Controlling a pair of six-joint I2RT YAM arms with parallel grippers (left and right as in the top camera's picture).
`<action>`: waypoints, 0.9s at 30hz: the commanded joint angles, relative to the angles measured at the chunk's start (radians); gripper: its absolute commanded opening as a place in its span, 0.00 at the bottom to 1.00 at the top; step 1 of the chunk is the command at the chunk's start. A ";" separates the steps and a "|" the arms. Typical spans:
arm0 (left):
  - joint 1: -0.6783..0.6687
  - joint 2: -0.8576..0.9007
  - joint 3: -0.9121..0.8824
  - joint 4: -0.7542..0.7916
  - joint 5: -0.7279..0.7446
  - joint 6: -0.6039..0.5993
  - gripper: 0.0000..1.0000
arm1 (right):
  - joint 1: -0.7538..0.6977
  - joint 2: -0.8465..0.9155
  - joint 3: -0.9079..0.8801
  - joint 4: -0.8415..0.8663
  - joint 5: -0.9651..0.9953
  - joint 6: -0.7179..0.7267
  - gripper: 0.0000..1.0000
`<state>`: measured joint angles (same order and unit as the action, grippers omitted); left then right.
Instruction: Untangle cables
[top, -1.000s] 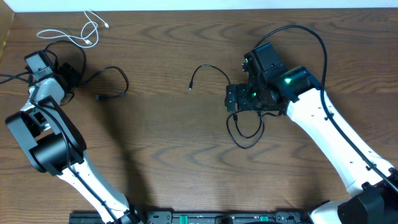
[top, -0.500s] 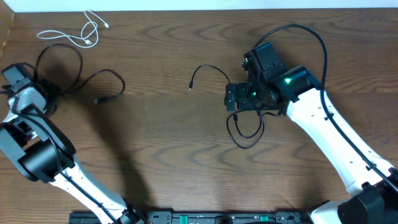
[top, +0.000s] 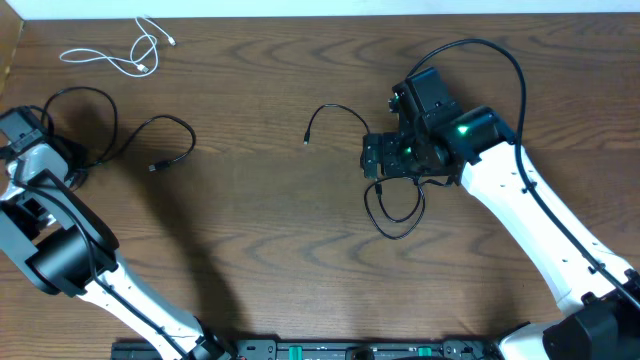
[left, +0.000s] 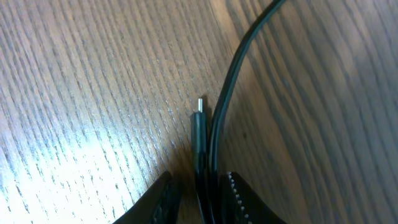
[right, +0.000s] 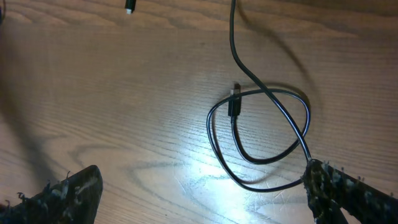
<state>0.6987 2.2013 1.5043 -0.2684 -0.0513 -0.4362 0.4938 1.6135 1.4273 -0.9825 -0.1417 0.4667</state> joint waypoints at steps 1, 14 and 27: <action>0.016 0.009 0.016 -0.022 0.043 -0.014 0.68 | -0.002 0.009 -0.005 0.003 0.001 0.011 0.99; -0.058 -0.223 0.023 -0.151 0.556 0.028 1.00 | -0.001 0.009 -0.005 0.018 0.001 0.011 0.99; -0.420 -0.149 -0.029 -0.325 0.317 0.216 0.94 | -0.001 0.009 -0.006 0.010 0.001 0.010 0.99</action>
<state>0.3241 2.0361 1.4803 -0.5842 0.4332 -0.2756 0.4938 1.6135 1.4254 -0.9688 -0.1413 0.4667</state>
